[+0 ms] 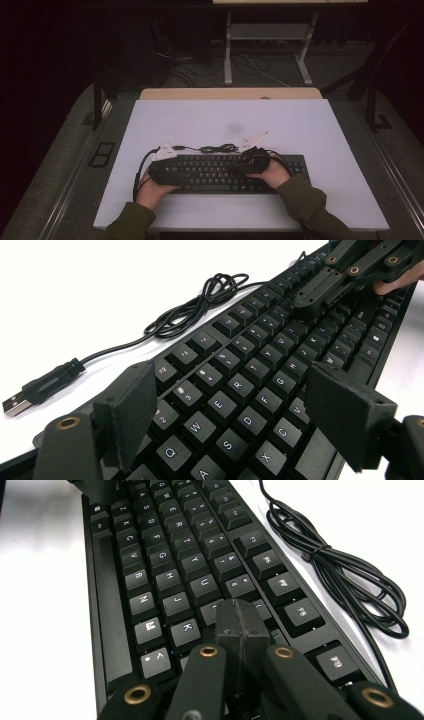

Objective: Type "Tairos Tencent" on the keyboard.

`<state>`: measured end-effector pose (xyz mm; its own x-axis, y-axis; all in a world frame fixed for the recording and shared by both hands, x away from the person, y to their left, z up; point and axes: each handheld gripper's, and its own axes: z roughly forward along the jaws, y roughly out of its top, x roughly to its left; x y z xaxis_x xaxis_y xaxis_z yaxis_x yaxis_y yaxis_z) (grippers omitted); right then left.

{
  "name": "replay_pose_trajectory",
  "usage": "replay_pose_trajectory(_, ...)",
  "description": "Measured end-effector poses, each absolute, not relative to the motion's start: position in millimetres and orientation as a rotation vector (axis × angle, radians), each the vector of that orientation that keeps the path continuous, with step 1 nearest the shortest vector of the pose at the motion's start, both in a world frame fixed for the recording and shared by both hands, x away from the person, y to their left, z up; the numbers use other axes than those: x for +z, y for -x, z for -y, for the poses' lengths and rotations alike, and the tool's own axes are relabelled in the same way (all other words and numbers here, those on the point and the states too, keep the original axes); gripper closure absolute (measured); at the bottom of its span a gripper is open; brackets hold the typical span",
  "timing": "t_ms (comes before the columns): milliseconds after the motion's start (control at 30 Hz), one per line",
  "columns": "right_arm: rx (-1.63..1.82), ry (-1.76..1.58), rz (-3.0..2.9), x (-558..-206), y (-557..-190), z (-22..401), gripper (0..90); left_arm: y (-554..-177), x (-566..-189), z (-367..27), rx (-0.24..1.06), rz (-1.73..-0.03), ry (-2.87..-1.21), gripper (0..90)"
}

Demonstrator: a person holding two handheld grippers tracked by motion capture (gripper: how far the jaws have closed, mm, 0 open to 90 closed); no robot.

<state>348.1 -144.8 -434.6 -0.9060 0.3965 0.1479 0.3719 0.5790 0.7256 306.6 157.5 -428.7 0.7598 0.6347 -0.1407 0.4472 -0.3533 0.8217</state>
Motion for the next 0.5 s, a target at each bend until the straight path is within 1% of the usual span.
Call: replay_pose_trajectory(500, 1.269, -0.671, -2.761, -433.4, -348.4, 145.2, 89.1, -306.8, -428.0, -158.5, 0.254, -0.817, -2.001, 20.4)
